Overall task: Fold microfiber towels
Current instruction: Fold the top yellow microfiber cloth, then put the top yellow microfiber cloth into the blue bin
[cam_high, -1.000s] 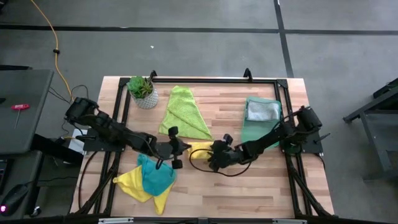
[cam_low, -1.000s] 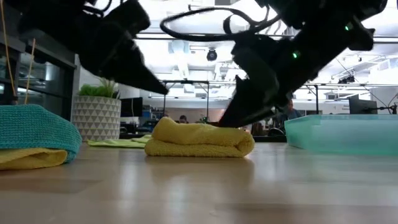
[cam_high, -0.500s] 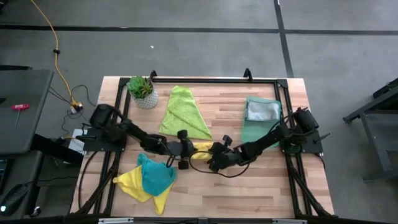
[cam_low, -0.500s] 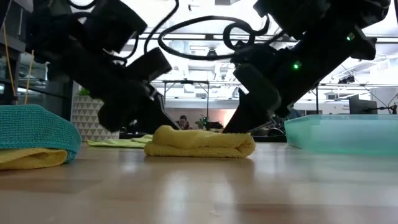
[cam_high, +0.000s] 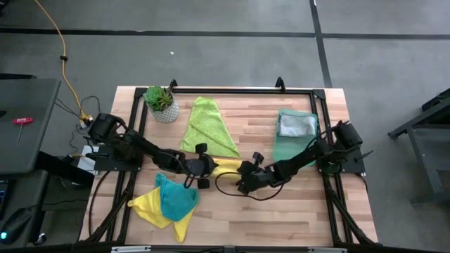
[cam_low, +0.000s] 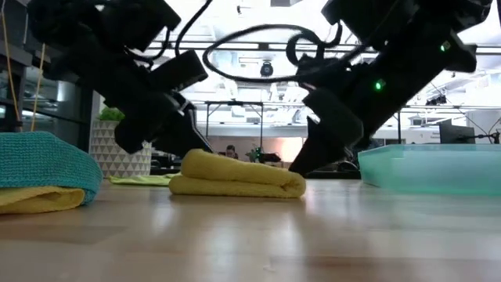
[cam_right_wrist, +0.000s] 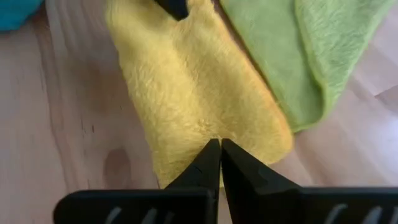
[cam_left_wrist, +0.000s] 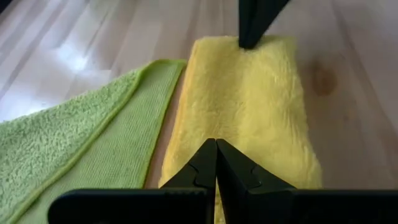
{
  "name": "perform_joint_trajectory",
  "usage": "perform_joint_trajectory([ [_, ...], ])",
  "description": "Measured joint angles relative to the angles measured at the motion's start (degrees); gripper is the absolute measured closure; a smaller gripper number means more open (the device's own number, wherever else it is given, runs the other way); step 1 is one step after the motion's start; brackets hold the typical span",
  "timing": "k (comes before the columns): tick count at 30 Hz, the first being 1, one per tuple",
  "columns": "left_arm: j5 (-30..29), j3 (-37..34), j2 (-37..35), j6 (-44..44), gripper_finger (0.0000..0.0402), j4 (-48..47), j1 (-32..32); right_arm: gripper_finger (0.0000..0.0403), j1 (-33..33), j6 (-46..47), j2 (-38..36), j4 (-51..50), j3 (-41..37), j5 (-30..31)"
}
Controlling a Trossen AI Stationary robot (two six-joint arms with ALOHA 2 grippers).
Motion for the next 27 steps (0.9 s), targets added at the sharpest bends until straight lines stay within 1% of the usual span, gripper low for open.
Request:
perform_joint_trajectory([
  [2, -0.3, 0.1, -1.3, 0.7, 0.0401, -1.9, -0.1, 0.0394, 0.0, 0.1, -1.7, -0.7, 0.0, 0.1],
  [6, -4.3, 0.1, -6.6, -0.1, 0.0401, -10.8, -1.3, 0.0391, 0.4, 4.1, -6.0, -4.8, 0.0, -0.3],
  [8, -6.4, 0.0, -9.7, -1.3, 0.0401, -15.6, -2.0, 0.0383, 0.4, 7.3, -8.2, -7.8, 0.0, -2.3],
  [10, -6.9, 0.0, -12.5, -3.0, 0.0401, -20.1, -2.5, 0.0365, 0.4, 11.5, -9.7, -11.2, 0.0, -4.1],
  [13, -6.3, 0.0, -14.4, -5.9, 0.0401, -24.9, -2.8, 0.0322, -0.1, 17.8, -10.3, -14.3, 0.0, -8.1],
  [16, -5.9, -0.1, -14.4, -7.9, 0.0401, -28.0, -2.8, 0.0264, -1.3, 23.3, -9.2, -14.5, 0.0, -11.6],
  [21, -4.4, -0.1, -11.2, -8.5, 0.0401, -28.5, -1.9, 0.0169, -4.5, 31.2, -6.4, -14.0, 0.0, -11.9],
  [24, -2.6, -0.1, -8.9, -8.1, 0.0401, -28.4, -1.0, 0.0134, -6.2, 33.1, -5.4, -13.1, 0.0, -13.2],
  [27, -2.1, -0.1, -6.5, -8.0, 0.0401, -27.5, -0.1, 0.0119, -6.9, 33.0, -4.7, -8.3, 0.0, -15.5],
])
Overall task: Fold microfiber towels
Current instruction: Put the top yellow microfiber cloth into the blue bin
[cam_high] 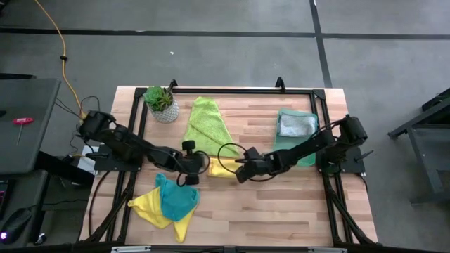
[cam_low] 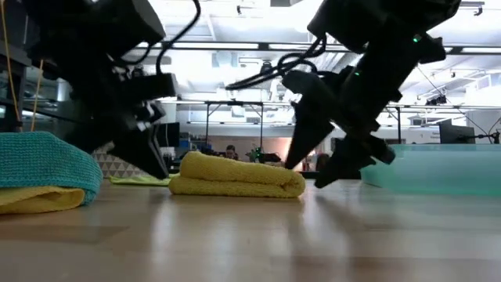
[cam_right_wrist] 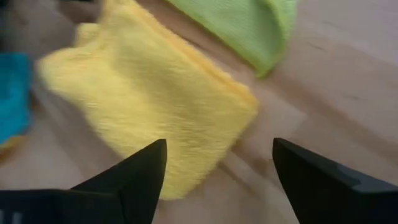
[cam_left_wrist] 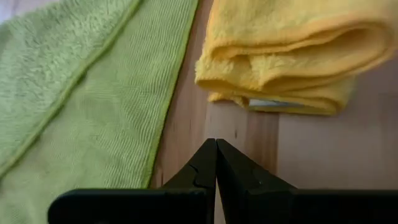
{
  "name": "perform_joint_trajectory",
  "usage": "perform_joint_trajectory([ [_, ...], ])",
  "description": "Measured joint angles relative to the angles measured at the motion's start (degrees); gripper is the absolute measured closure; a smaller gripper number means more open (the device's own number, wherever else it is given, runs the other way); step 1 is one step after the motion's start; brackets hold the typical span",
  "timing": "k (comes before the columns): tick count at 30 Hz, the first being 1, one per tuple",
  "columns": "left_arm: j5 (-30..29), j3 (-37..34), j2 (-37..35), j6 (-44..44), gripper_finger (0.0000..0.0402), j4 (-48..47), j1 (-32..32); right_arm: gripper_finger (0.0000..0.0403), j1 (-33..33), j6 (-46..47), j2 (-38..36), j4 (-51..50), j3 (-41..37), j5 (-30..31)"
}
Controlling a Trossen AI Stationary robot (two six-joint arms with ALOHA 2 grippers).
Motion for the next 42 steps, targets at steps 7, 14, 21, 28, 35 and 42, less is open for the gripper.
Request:
perform_joint_trajectory([
  [7, 1.9, 0.2, 4.6, 0.0, 0.0401, 4.2, 2.1, 0.0116, -0.3, 1.0, 1.4, 4.5, 0.0, -1.3],
  [14, 2.2, 0.1, 5.0, 0.6, 0.0401, 7.5, 2.4, 0.0116, 0.6, 5.2, 4.7, 7.3, 0.1, 0.4],
  [21, 3.9, 0.1, 4.9, 2.0, 0.0401, 8.3, 2.5, 0.0153, 1.5, 4.9, 5.9, 9.9, 0.2, 4.3],
  [28, 0.6, 0.1, 3.3, 2.0, 0.0402, 5.3, 2.3, 0.0353, 1.6, -1.6, 5.5, 8.2, 0.0, 4.0],
  [35, -3.8, 0.3, -4.5, 0.6, 0.0402, 0.0, -0.1, 0.0395, 1.2, -7.8, -6.6, -9.8, 0.0, 9.5],
  [42, -6.5, 0.5, -6.2, 0.2, 0.0402, 0.5, -1.7, 0.0399, -1.4, -2.1, -21.3, -34.3, 0.0, 17.0],
])
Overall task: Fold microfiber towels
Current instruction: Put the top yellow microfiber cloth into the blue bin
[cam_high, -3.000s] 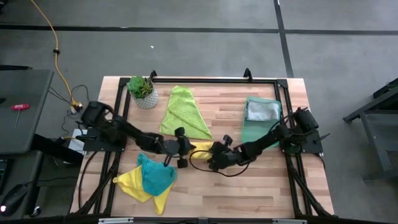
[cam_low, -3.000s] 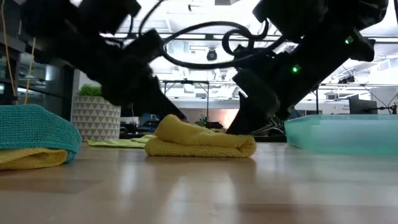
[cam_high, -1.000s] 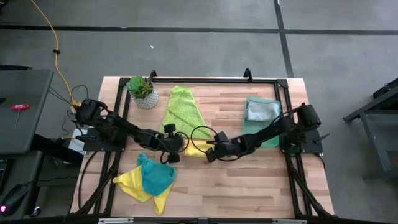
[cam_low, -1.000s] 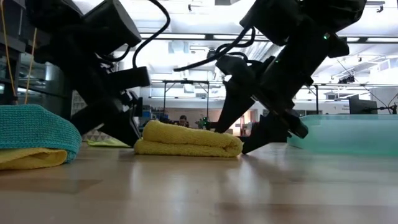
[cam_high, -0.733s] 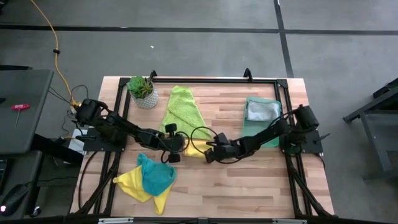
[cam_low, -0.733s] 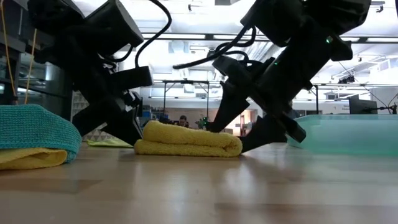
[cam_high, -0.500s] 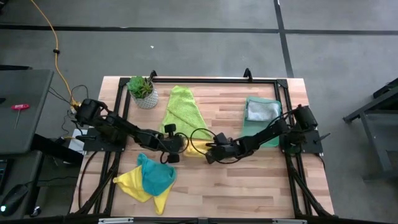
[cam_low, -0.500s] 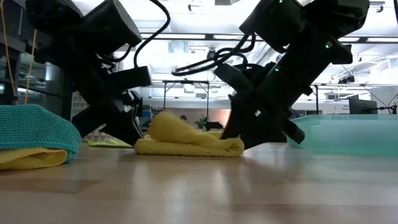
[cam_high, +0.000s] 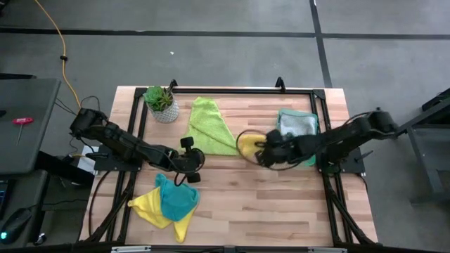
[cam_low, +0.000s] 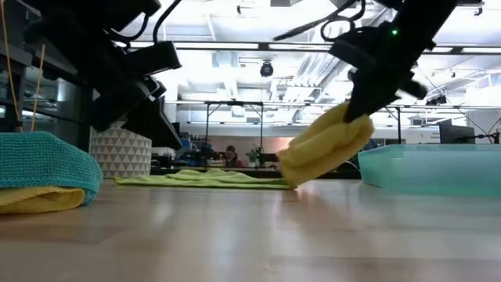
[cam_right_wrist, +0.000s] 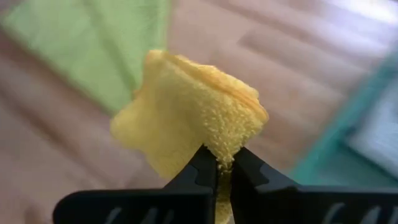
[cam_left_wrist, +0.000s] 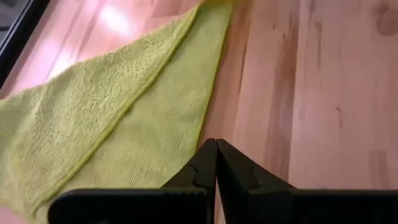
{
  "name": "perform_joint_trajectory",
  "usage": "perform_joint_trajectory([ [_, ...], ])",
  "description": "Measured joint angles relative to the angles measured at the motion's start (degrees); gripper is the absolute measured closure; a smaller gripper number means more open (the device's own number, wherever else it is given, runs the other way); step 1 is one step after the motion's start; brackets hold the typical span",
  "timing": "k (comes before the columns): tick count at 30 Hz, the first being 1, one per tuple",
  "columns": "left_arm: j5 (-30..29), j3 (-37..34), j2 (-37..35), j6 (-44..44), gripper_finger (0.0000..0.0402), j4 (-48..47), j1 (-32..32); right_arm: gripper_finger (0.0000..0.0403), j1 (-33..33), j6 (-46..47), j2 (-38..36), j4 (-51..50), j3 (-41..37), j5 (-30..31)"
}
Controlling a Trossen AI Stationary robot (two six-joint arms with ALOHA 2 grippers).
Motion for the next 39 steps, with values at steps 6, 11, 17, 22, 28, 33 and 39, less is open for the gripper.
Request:
perform_joint_trajectory([
  [6, 0.2, 0.0, 0.0, -0.2, 0.0402, 0.0, 0.0, 0.0401, -4.4, 4.1, -3.8, -13.0, 0.0, -0.6],
  [11, 0.3, 0.0, 0.0, -0.2, 0.0402, 0.0, 0.0, 0.0402, -8.0, 5.6, -3.7, -19.8, 0.0, -1.2],
  [17, 0.3, 0.0, 0.0, -0.2, 0.0402, 0.0, 0.0, 0.0402, -11.3, 5.2, -4.9, -24.7, 0.0, -0.2],
  [22, 0.3, 0.0, 0.0, -0.3, 0.0402, 0.0, 0.0, 0.0402, -12.5, 7.9, -6.5, -33.7, 0.0, 0.3],
  [28, 0.3, 0.0, 0.0, -0.4, 0.0402, 0.2, 0.0, 0.0403, -12.4, 9.6, -6.6, -39.6, 0.0, -3.2],
  [33, 0.3, 0.0, 0.0, -0.8, 0.0402, 0.2, 0.0, 0.0403, -12.4, 9.6, -6.5, -42.3, 0.0, -6.7],
  [39, 0.3, 0.0, 0.0, -0.8, 0.0402, 0.2, 0.0, 0.0403, -12.3, 9.6, -6.5, -44.8, 0.0, -11.5],
])
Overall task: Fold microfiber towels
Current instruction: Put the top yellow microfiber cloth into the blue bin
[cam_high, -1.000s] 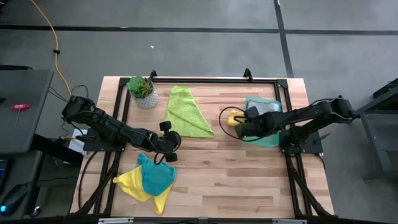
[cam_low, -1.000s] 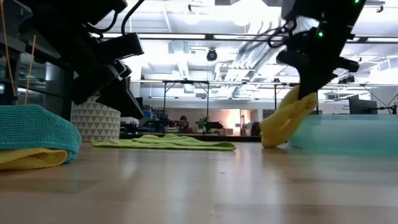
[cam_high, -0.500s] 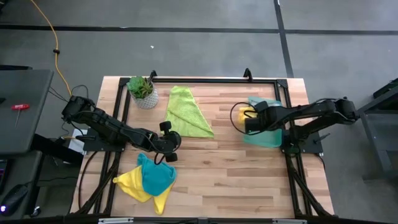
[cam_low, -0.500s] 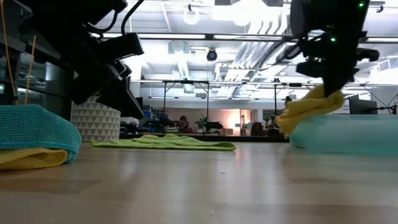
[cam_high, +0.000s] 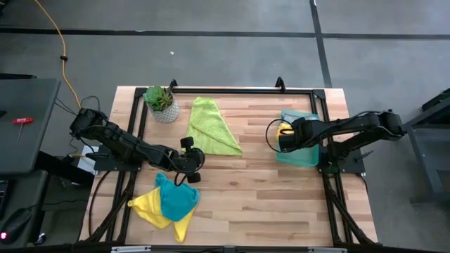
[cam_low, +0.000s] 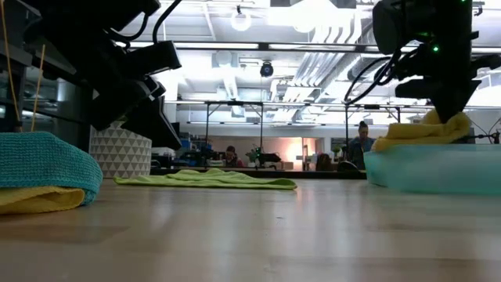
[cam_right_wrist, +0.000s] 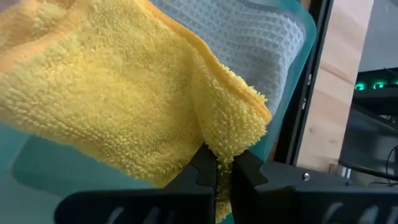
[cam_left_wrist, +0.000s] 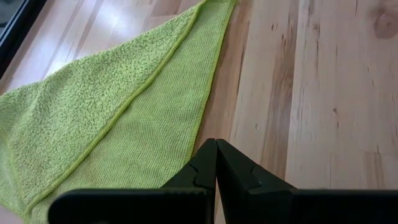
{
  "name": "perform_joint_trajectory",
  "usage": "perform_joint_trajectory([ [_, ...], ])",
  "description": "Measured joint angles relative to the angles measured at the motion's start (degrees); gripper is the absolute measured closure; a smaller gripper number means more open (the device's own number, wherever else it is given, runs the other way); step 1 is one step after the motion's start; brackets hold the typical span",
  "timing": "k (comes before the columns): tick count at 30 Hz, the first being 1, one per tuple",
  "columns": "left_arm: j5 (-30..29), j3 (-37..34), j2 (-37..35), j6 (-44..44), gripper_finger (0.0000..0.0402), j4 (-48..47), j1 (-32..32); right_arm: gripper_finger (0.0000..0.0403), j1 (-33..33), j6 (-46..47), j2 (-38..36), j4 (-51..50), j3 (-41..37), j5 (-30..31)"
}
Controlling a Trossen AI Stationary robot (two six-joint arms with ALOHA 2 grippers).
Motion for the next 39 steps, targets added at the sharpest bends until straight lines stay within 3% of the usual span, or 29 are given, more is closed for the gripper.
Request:
perform_joint_trajectory([
  [6, 0.0, 0.0, 0.0, 0.0, 0.0402, 0.0, 0.0, 0.0403, 0.1, -0.4, 0.2, 0.2, -0.3, -0.5],
  [12, 0.0, 0.0, 0.0, 0.0, 0.0401, -0.1, 0.0, 0.0403, 0.3, -3.2, 0.3, 6.3, -7.0, -5.4],
  [19, 0.0, 0.0, 0.0, 0.2, 0.0402, 0.0, 0.0, 0.0403, 0.8, -3.0, 0.2, 12.7, -12.2, -4.3],
  [30, 0.0, 0.0, 0.0, 0.0, 0.0402, 0.0, 0.0, 0.0401, -0.4, 1.5, 0.2, 11.8, -12.1, -1.3],
  [35, 0.0, 0.0, 0.0, 0.0, 0.0402, 0.0, 0.0, 0.0378, -0.4, 1.5, 0.2, 11.8, -12.1, -1.3],
  [39, 0.0, 0.0, 0.0, 0.0, 0.0402, 0.1, 0.0, 0.0335, -0.4, 1.2, 0.2, 11.3, -12.1, -0.8],
])
